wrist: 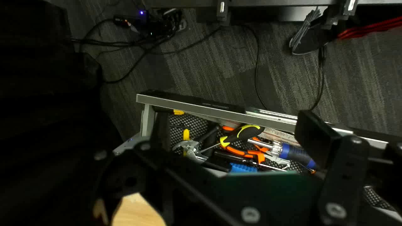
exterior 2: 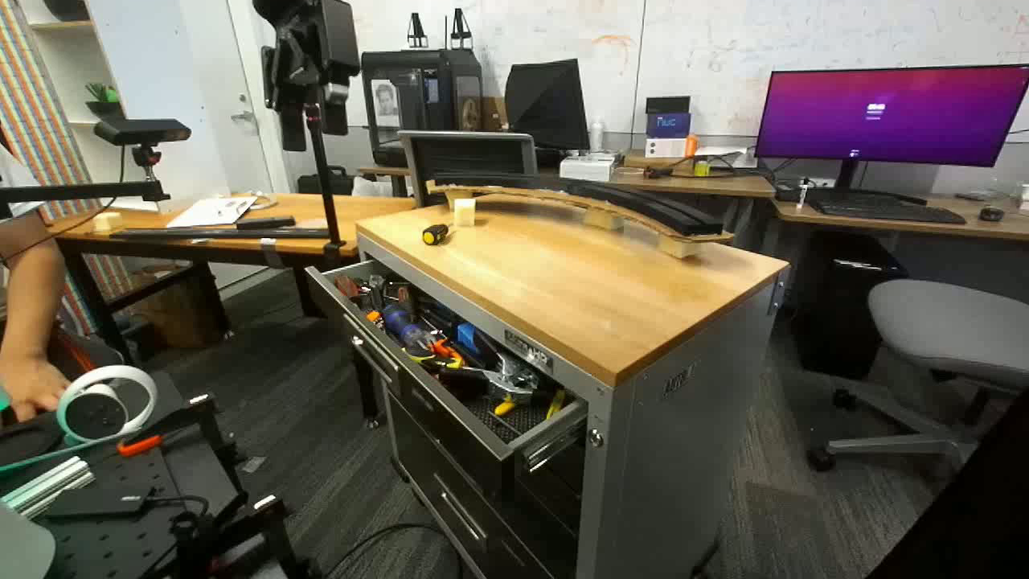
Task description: Put the screwdriver in the open drawer and then close the drawer
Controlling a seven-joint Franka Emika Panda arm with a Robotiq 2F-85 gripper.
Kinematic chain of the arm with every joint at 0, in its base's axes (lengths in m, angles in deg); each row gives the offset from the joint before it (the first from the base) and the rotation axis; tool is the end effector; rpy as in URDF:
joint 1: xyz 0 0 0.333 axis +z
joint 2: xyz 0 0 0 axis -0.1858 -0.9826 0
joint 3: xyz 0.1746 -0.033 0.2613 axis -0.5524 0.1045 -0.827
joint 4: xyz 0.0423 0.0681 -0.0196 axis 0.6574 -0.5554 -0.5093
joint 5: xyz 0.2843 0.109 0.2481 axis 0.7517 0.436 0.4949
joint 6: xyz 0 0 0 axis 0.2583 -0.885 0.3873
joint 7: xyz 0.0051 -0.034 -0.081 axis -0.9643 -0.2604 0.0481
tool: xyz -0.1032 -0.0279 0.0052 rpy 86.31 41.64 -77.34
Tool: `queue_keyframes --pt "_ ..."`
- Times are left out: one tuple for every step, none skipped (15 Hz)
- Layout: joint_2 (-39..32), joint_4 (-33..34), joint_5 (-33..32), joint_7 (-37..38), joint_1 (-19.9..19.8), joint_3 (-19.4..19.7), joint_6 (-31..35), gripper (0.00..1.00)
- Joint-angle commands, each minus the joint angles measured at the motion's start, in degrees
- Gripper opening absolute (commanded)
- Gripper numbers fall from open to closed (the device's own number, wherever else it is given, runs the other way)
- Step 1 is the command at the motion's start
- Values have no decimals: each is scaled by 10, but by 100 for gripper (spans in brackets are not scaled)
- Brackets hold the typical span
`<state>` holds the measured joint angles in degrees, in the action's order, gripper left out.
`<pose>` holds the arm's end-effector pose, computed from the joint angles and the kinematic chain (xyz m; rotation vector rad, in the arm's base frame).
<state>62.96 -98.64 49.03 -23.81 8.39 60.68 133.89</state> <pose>0.3792 -0.0066 0.4862 2.8635 0.0682 -0.2511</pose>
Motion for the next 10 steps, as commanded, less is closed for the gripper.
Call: queue_keyframes --pt "-1 2 -4 4 10 9 -1 100" --pt "-1 5 -4 4 10 9 -1 100" --pt "0 7 -4 4 10 9 -1 100" --pt "0 8 -4 4 10 9 -1 100" --pt "0 8 -4 4 10 9 -1 100" --pt "0 8 -4 4 10 9 -1 100" --pt "0 8 -4 4 10 9 -1 100" --pt "0 8 -4 4 10 9 -1 100" --pt "0 8 -4 4 10 9 -1 100" --pt "0 8 -4 4 10 9 -1 100"
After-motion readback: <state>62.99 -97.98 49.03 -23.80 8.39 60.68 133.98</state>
